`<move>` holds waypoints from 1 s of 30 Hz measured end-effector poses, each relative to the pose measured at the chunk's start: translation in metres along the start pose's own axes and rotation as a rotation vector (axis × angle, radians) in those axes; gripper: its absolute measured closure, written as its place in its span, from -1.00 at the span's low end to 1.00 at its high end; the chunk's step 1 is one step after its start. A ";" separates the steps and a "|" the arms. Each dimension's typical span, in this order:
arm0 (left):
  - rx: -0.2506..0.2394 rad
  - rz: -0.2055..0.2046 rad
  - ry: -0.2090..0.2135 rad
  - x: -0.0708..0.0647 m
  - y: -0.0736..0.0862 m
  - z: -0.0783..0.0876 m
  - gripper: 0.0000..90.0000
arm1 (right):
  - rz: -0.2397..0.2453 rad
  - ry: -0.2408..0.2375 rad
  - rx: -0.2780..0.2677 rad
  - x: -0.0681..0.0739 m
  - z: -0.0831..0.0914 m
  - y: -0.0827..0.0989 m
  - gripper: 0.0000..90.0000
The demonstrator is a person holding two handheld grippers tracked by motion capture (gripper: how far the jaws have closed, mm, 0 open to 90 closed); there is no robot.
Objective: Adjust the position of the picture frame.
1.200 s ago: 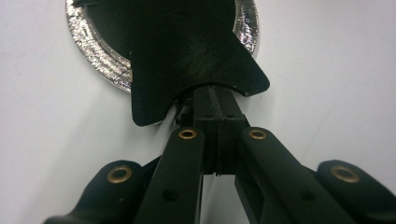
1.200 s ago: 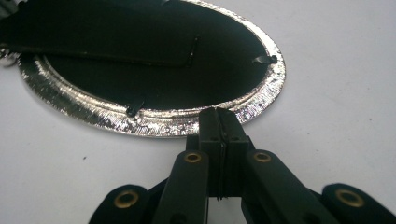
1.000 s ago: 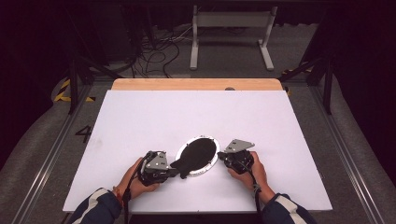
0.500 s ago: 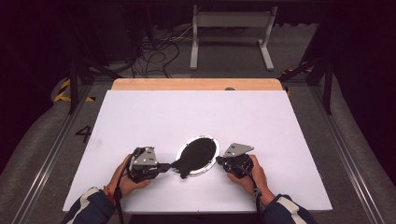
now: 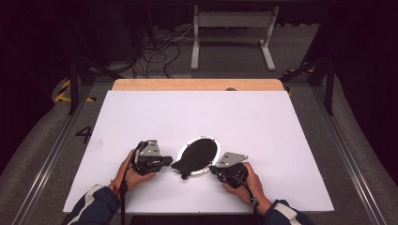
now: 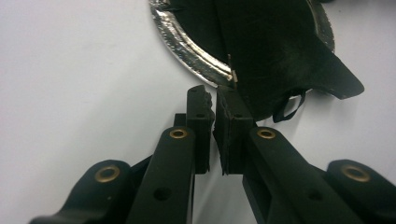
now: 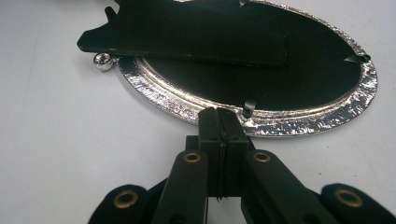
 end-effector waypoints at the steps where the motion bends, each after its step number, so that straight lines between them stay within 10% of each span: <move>1: 0.000 0.000 0.000 0.000 0.000 0.000 0.89 | 0.000 0.000 0.000 0.000 0.000 0.000 1.00; 30: -0.006 -0.001 -0.001 -0.021 -0.009 -0.014 1.00 | 0.017 0.078 -0.002 -0.021 -0.003 -0.001 1.00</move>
Point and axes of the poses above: each handheld gripper's, and its own axes: z roughly backward along the jaws, y roughly out of its underside, x roughly to its left, the point moved 8 cm from there along -z, roughly forward along the jaws, and after that the axes turned 4 degrees about x, right-handed, at the moved point
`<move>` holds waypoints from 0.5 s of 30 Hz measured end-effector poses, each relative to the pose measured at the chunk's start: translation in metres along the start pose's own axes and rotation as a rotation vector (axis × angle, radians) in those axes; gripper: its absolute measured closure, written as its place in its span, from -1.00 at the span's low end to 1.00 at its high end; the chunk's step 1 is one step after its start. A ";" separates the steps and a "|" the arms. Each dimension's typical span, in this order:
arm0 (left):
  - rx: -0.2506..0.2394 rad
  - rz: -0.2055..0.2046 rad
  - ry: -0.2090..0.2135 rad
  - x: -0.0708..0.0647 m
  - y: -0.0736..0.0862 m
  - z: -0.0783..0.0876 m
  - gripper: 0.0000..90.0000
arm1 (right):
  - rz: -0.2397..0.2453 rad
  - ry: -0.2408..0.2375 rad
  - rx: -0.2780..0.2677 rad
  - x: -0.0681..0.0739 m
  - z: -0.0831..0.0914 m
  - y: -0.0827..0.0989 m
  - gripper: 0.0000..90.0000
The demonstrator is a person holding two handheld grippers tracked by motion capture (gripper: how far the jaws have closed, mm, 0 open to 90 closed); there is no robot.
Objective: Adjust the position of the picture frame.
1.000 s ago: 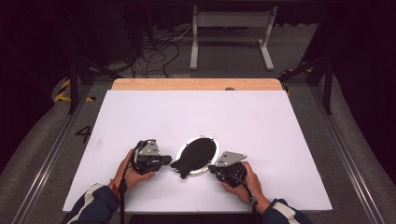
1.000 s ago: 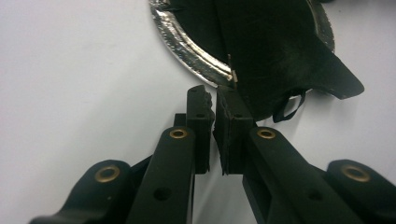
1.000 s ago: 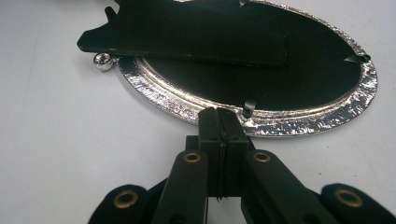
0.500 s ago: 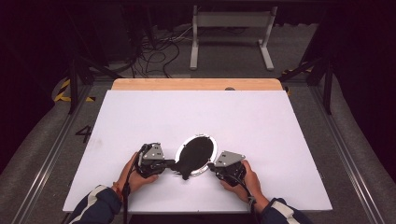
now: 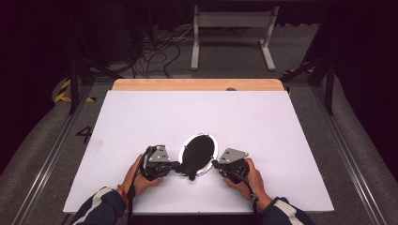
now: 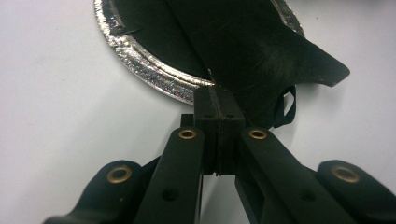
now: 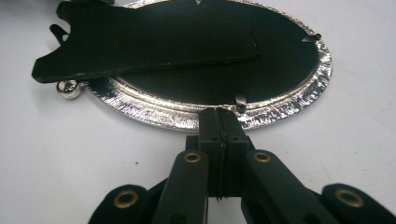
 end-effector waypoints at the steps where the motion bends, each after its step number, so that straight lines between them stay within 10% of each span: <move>1: -0.005 0.008 0.008 -0.001 -0.001 -0.001 1.00 | -0.010 0.002 -0.002 -0.002 0.000 0.000 1.00; 15: 0.002 -0.038 -0.018 0.002 0.000 0.000 0.78 | -0.037 -0.008 0.004 -0.001 0.003 0.003 1.00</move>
Point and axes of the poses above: each handheld gripper's, and its own axes: z roughly backward along the jaws, y roughly out of its underside, x roughly to its left, the point moved 8 cm from there along -z, roughly forward along the jaws, and after that the axes turned 4 degrees about x, right-handed, at the moved point
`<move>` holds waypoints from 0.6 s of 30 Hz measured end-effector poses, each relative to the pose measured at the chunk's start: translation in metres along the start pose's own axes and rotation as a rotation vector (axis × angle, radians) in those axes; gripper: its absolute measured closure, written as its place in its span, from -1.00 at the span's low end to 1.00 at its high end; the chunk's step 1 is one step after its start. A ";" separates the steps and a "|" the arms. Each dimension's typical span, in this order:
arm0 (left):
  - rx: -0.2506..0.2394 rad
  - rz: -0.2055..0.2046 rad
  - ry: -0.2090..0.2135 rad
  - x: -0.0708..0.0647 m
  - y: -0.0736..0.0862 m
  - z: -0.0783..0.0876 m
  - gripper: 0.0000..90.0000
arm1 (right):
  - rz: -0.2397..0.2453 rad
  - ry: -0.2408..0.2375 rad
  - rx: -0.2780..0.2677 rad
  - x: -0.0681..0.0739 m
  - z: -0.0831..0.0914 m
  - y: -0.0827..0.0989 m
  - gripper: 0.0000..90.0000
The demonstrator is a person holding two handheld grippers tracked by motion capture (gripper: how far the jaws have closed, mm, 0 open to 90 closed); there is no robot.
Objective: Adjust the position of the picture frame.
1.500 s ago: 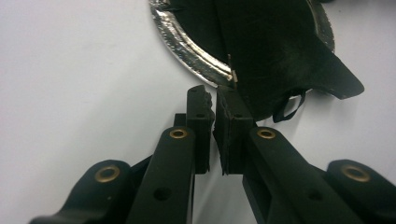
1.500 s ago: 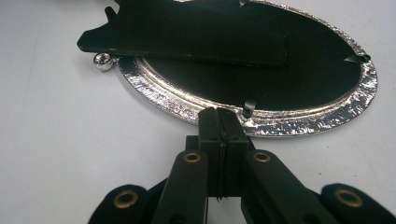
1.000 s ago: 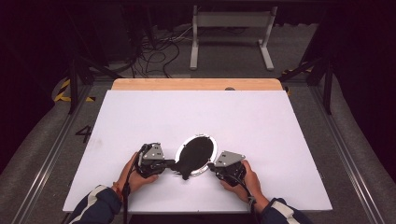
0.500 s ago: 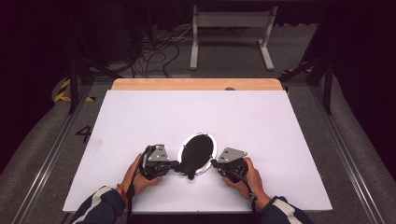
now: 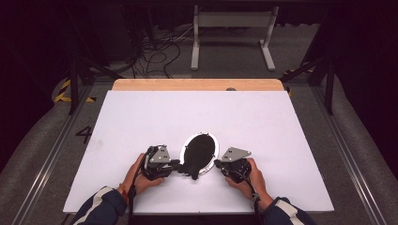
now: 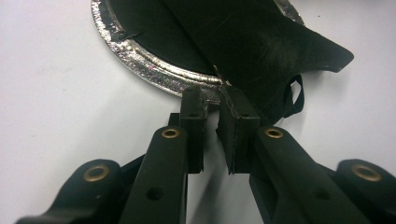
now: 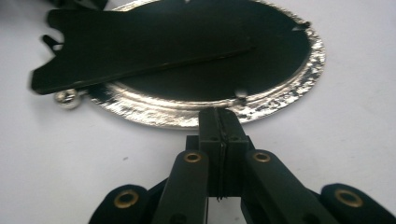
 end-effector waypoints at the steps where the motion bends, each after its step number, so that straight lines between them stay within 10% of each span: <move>1: 0.000 0.005 0.005 0.000 0.000 0.000 0.79 | 0.006 -0.017 0.003 0.004 0.001 0.001 1.00; 8: 0.000 0.015 0.073 -0.007 0.000 0.000 0.93 | 0.044 -0.065 0.007 0.024 0.002 -0.001 1.00; 18: 0.004 0.015 0.055 -0.008 -0.008 -0.006 1.00 | 0.007 -0.050 0.004 0.016 0.002 -0.001 1.00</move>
Point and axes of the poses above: each handheld gripper's, and its own axes: z roughly backward along the jaws, y roughly out of its underside, x roughly to its left, the point moved 8 cm from there along -z, roughly forward along the jaws, and after that the axes turned 4 degrees about x, right-handed, at the moved point
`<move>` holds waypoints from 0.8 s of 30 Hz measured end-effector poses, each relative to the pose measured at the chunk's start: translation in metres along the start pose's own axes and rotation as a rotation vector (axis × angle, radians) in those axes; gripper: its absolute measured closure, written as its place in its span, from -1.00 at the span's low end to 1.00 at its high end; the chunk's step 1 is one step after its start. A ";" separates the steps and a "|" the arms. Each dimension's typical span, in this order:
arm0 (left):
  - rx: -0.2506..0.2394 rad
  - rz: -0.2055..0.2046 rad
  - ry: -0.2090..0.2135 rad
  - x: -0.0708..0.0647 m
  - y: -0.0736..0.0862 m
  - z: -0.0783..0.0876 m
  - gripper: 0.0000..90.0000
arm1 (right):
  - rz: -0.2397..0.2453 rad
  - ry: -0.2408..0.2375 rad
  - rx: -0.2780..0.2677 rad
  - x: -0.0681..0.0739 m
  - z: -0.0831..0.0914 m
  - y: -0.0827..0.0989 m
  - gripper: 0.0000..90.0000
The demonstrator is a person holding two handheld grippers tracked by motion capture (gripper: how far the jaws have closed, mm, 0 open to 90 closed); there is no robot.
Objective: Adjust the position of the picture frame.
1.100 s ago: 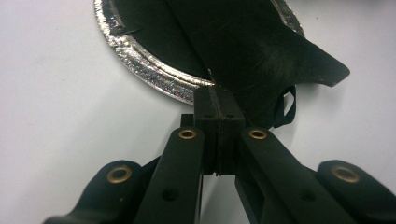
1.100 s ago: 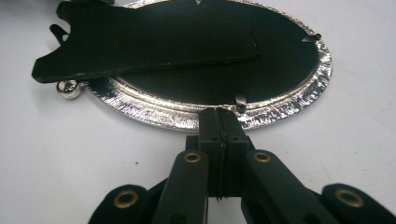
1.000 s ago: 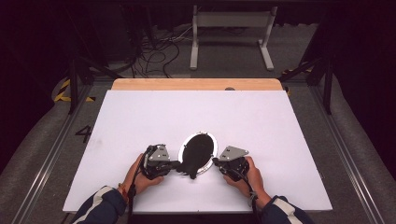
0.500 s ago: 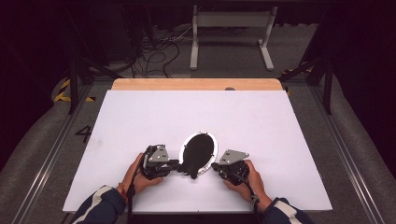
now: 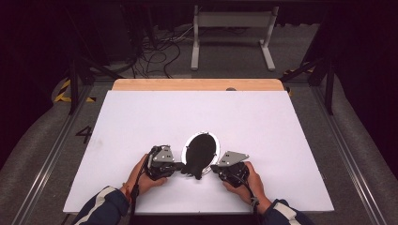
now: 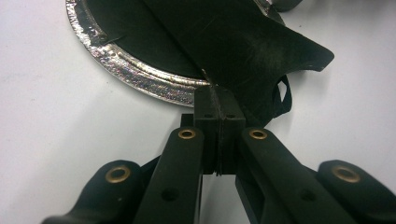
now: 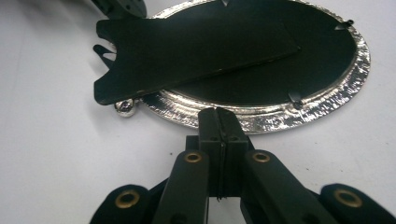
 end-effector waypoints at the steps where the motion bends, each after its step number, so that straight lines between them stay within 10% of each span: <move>1: 0.000 0.001 -0.002 0.000 -0.001 0.000 1.00 | -0.007 -0.003 -0.002 -0.002 0.000 0.000 1.00; 24: -0.005 0.008 -0.027 0.002 -0.018 -0.015 1.00 | -0.095 0.039 -0.006 -0.034 -0.003 0.000 1.00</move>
Point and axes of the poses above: each handheld gripper's, and its own axes: z roughly backward along the jaws, y roughly out of its underside, x roughly to its left, the point moved 8 cm from there along -z, roughly forward along the jaws, and after that the axes turned 4 degrees about x, right-handed, at the moved point
